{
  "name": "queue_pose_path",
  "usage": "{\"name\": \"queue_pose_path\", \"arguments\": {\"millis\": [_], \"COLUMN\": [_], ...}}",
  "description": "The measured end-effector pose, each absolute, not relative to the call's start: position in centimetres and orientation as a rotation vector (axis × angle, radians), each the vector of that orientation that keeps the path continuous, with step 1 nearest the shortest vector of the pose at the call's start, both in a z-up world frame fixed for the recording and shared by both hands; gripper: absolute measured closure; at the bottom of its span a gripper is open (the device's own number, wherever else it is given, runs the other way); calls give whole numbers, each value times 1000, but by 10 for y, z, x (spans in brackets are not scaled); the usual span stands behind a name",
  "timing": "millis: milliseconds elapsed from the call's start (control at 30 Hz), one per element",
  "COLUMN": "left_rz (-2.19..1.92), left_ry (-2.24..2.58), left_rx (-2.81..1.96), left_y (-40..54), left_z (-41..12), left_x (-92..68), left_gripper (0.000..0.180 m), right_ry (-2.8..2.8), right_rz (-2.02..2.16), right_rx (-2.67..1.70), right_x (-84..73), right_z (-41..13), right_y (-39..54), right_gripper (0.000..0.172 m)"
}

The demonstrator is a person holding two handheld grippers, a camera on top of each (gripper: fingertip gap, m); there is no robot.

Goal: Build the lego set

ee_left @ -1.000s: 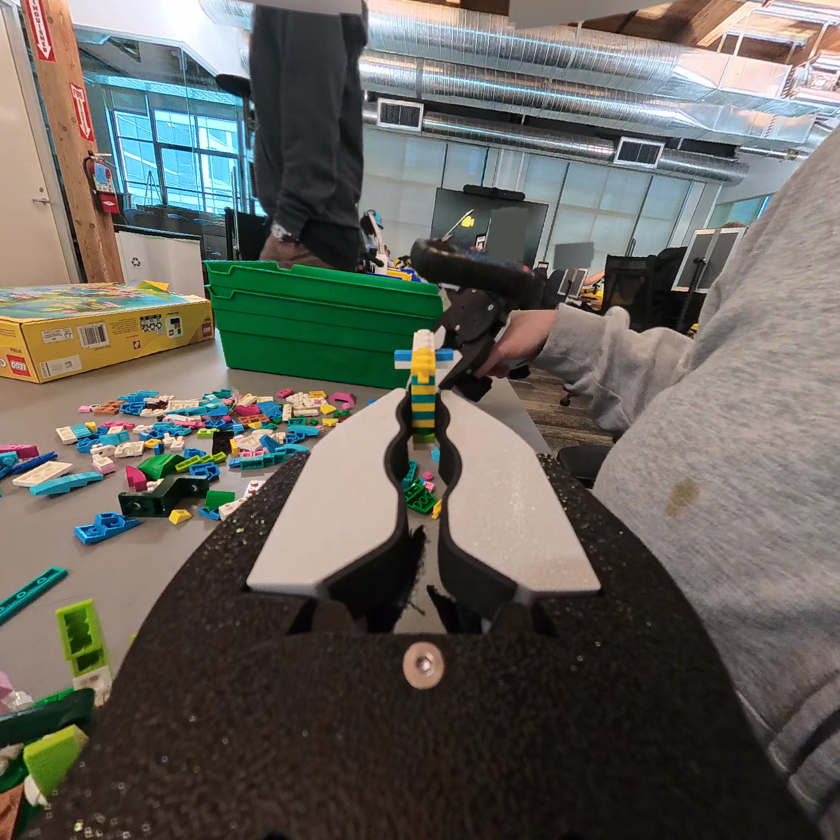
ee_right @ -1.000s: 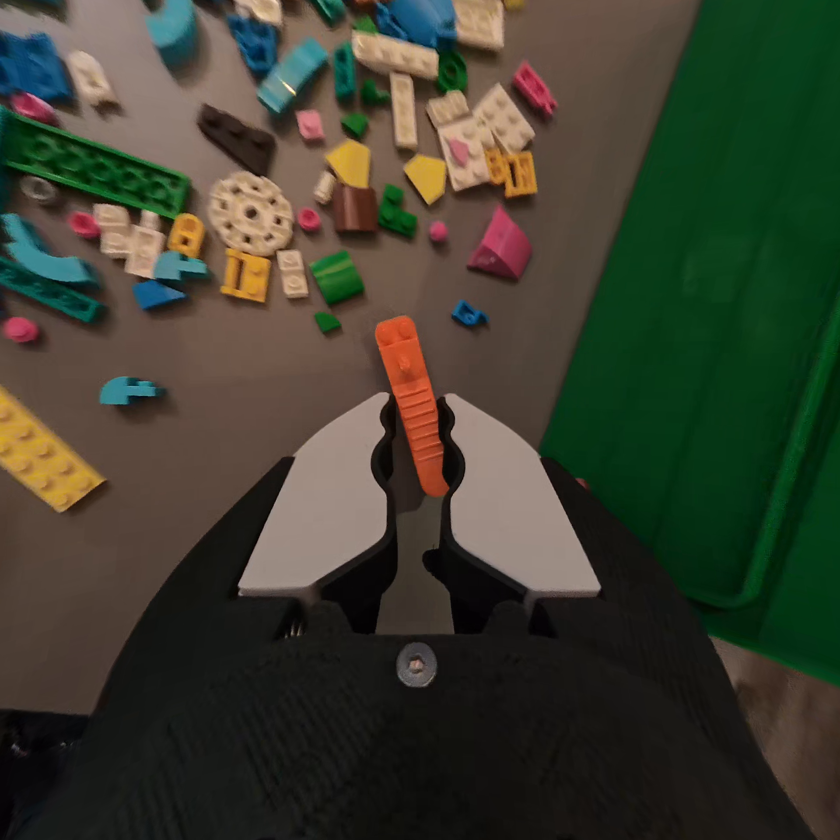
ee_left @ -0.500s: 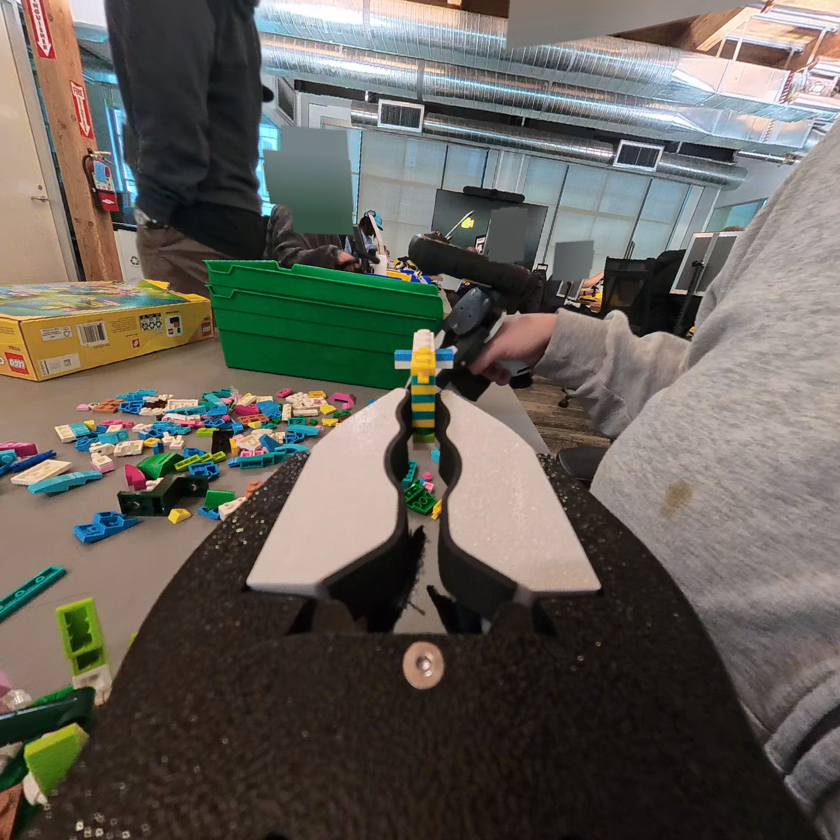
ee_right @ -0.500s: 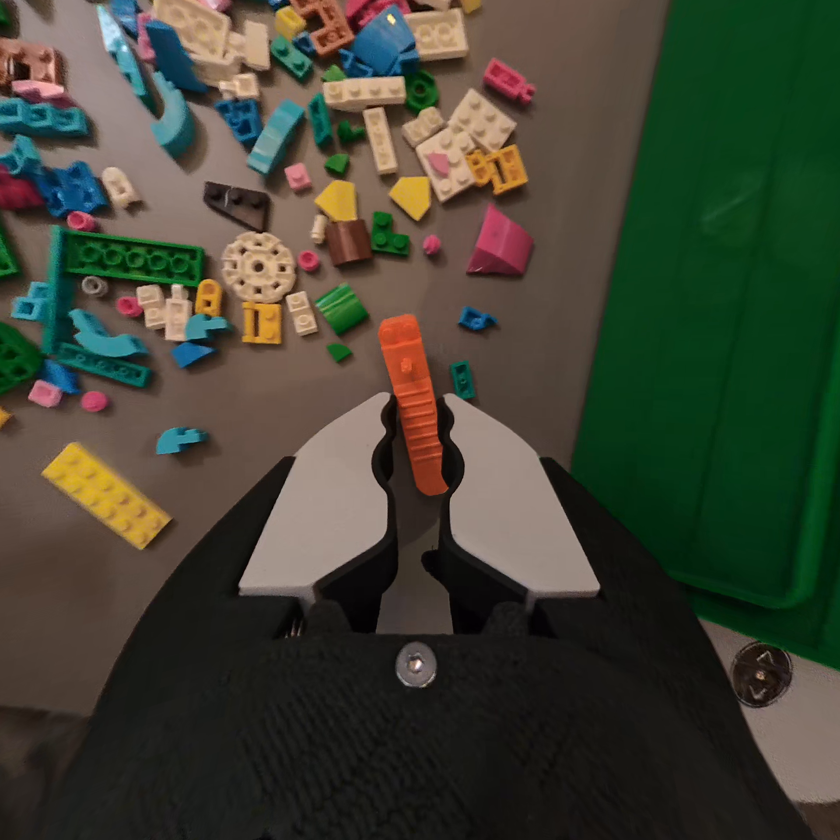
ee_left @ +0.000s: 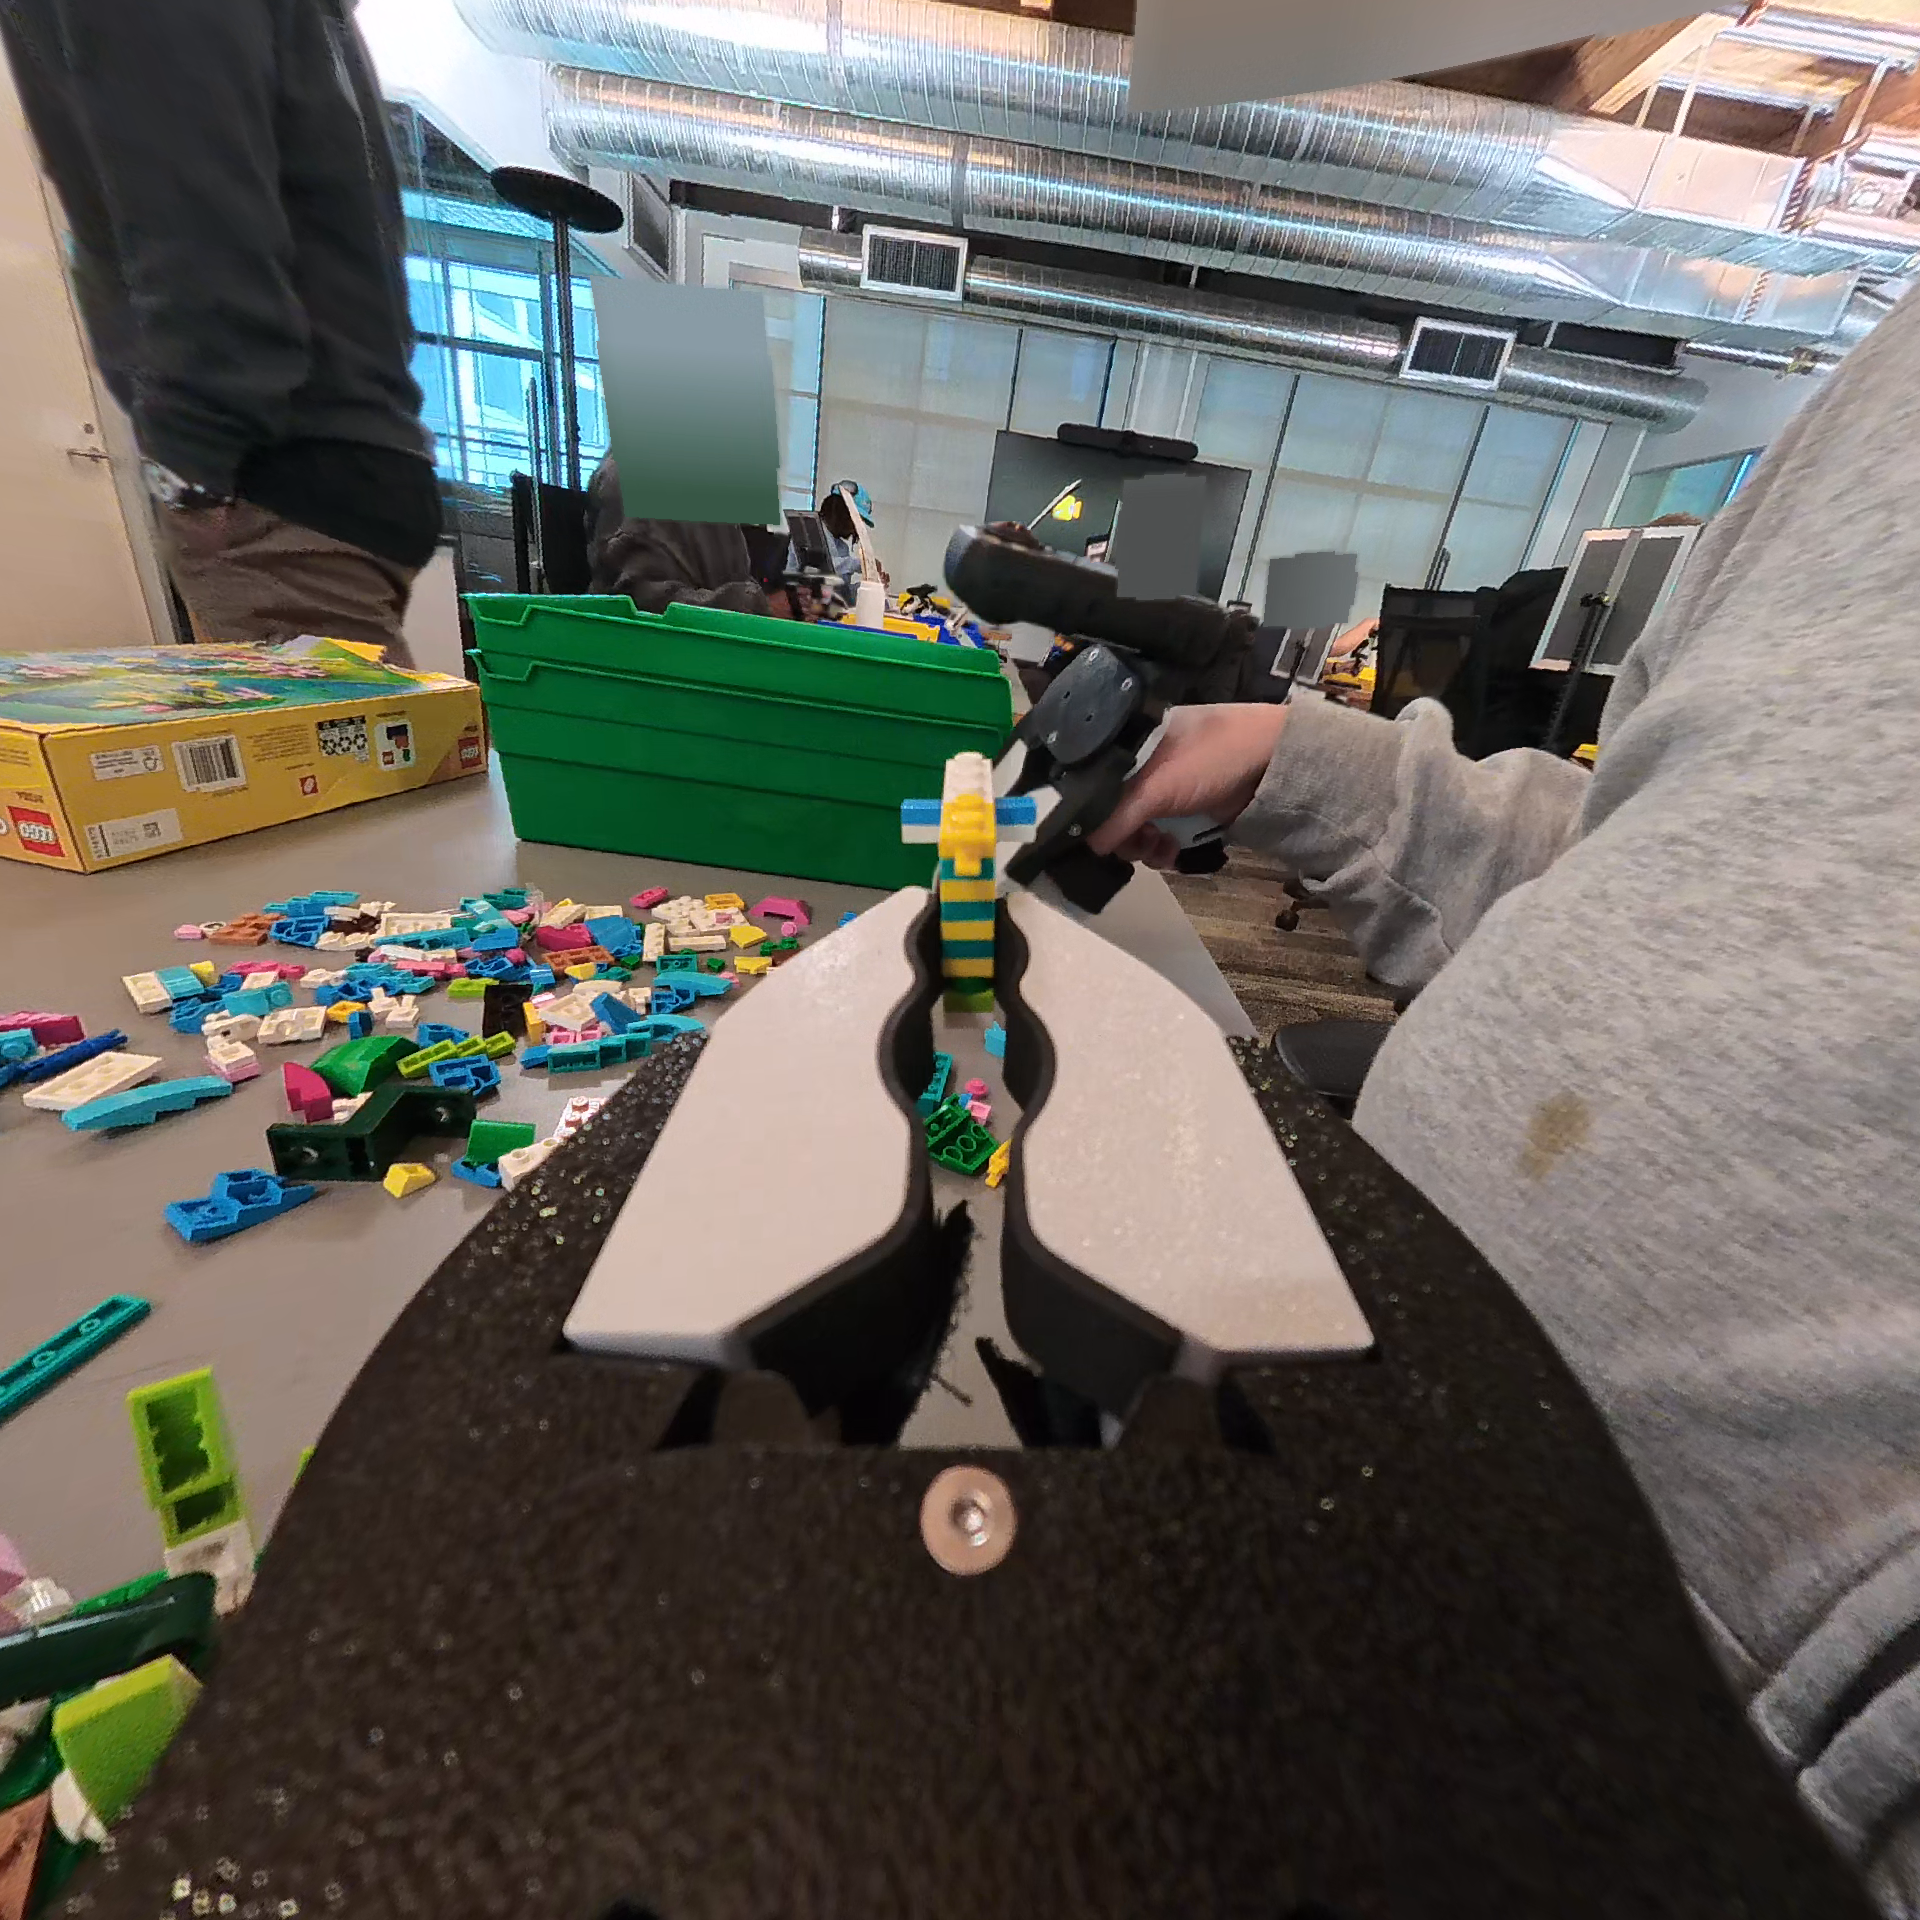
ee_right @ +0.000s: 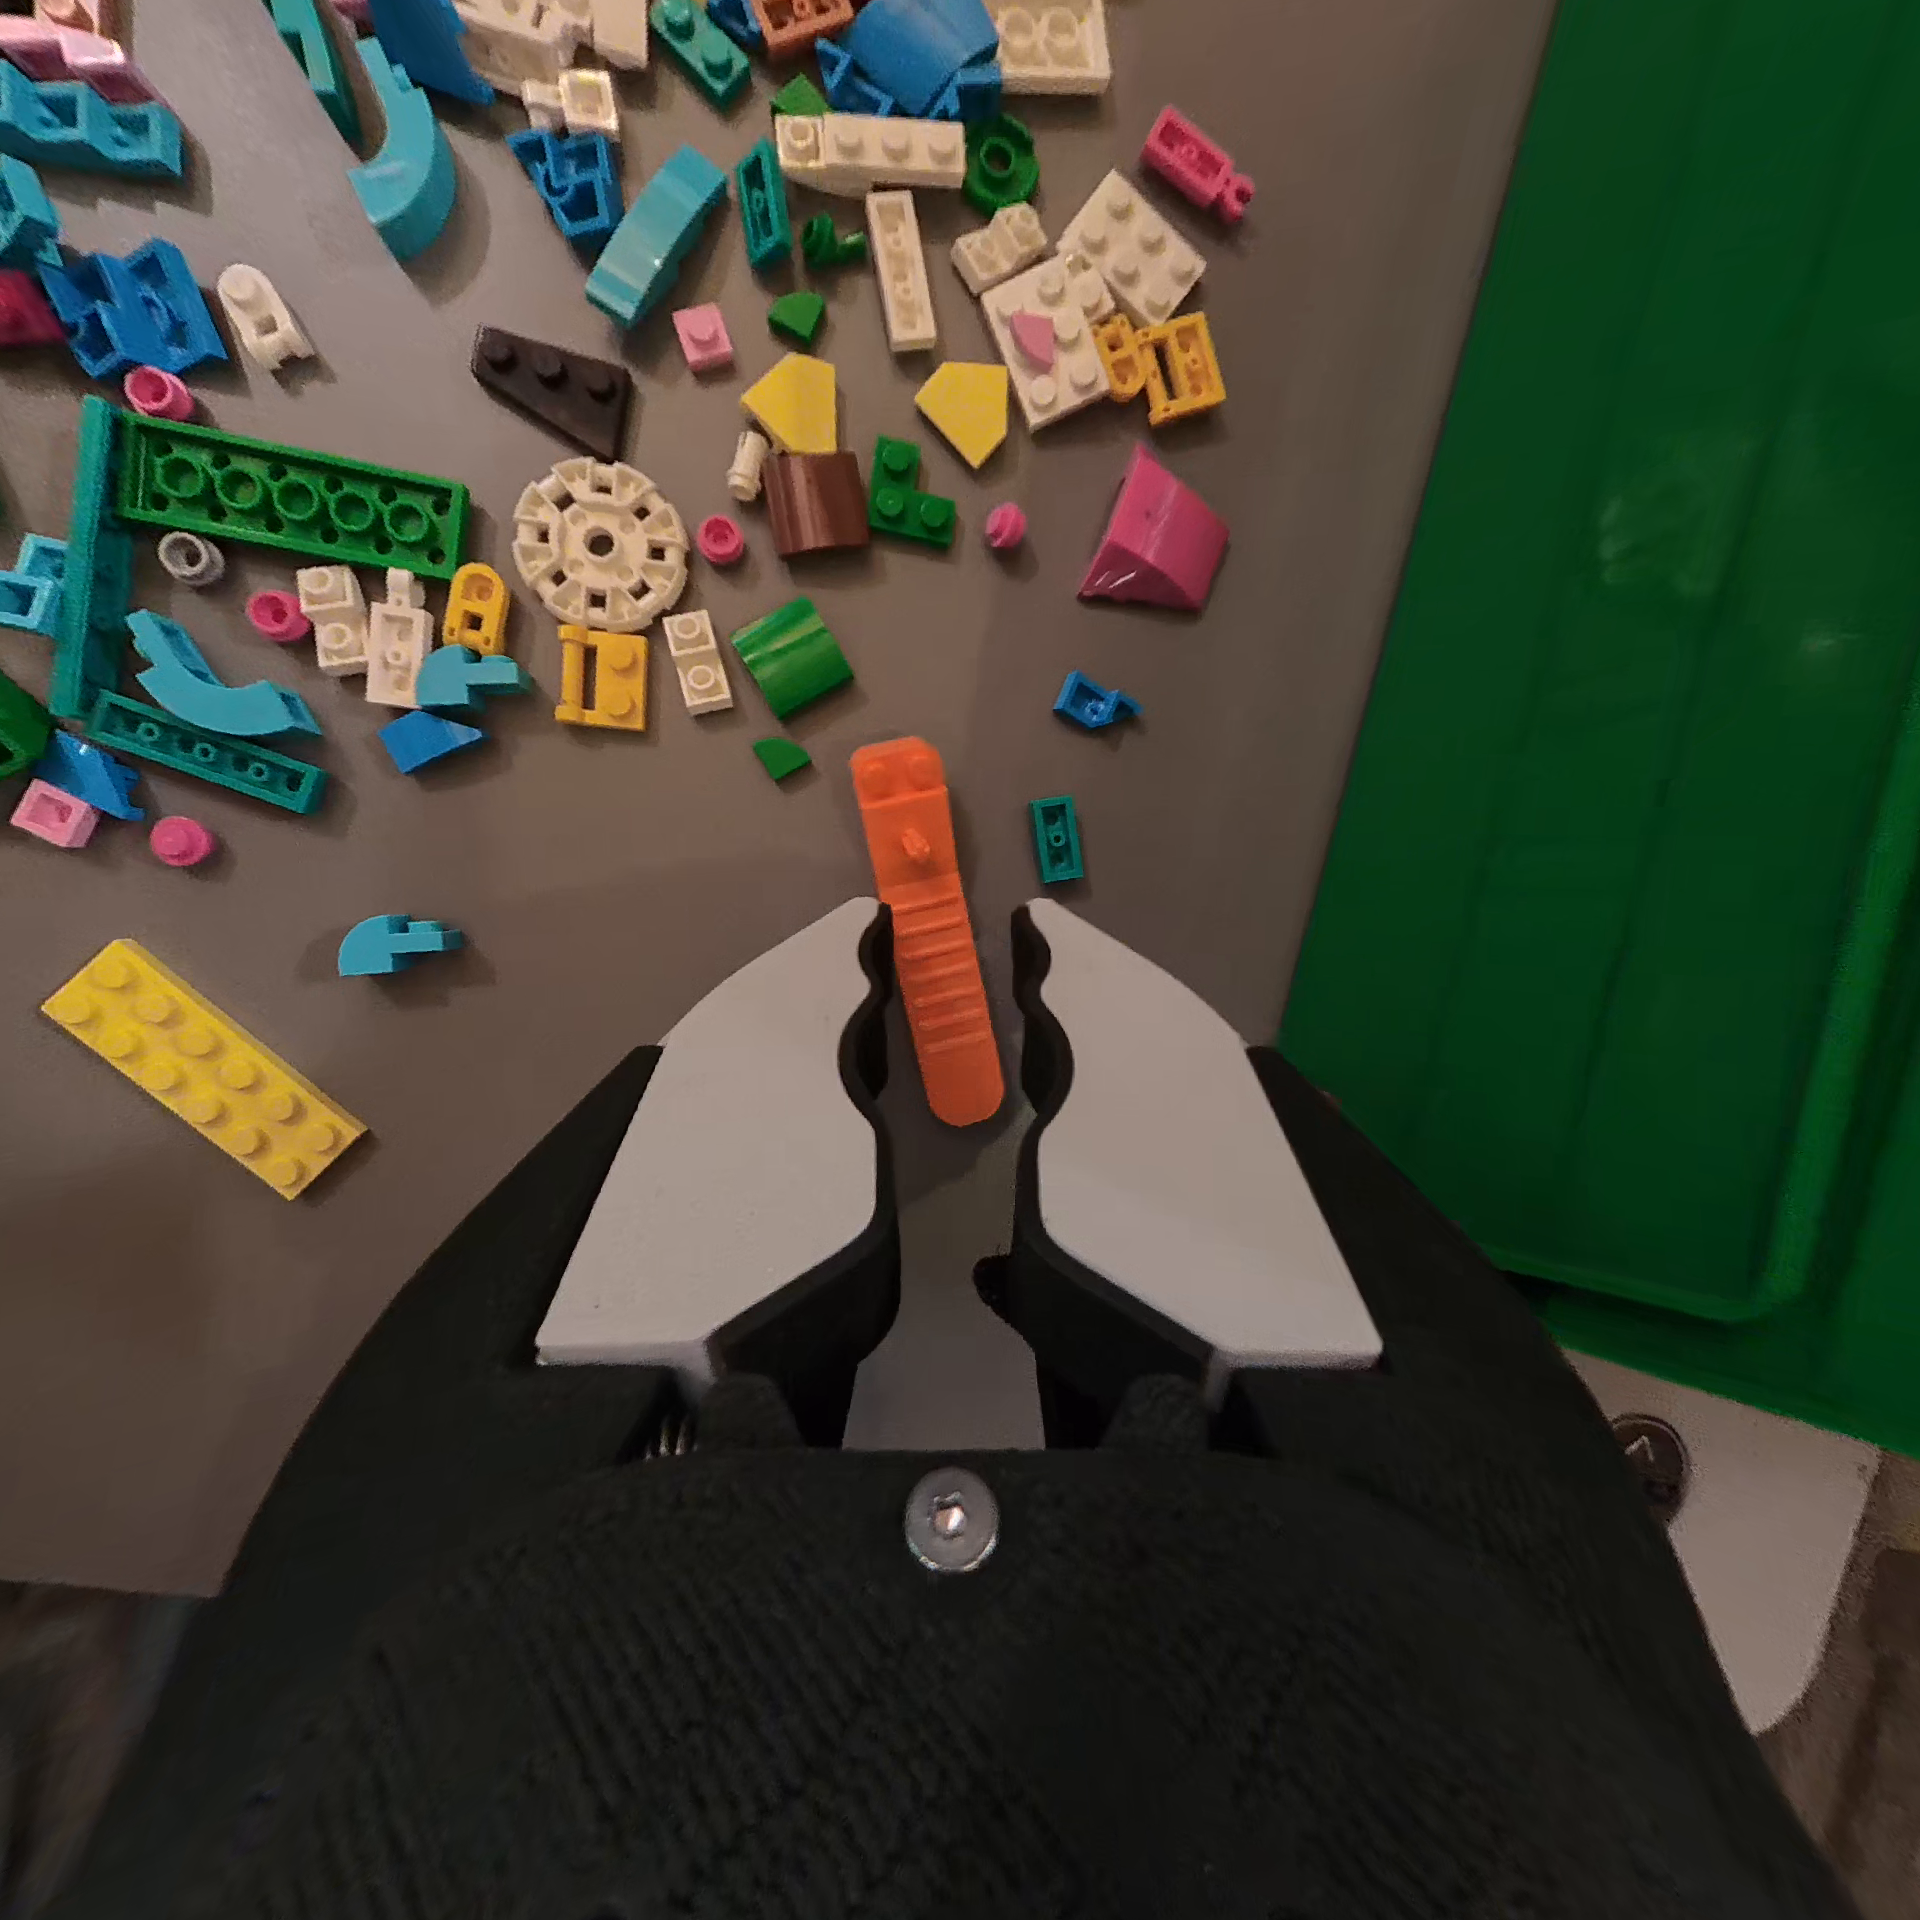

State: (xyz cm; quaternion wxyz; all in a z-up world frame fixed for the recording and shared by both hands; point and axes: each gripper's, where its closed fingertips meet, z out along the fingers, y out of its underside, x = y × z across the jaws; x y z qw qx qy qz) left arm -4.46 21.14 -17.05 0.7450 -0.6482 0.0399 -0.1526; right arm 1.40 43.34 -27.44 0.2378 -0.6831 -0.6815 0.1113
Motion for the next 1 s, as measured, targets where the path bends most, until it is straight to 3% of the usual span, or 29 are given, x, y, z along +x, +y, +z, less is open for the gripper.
{"name": "queue_pose_path", "arguments": {"millis": [467,767,1000], "left_rz": [-334,-334,-337], "left_ry": [87,87,84], "left_rx": [-1419,-1418,-1415], "left_y": [211,211,211], "left_z": [-171,-171,-170], "left_x": [-45,-46,-47], "left_gripper": [172,172,172], "right_ry": [-1714,-1517,-1214], "right_rz": [318,419,593], "right_rx": [-1750,-1438,-1192], "right_x": [-3,-37,-63], "right_z": [-256,-221,-189], "right_y": [447,445,436], "right_gripper": [153,154,172]}}
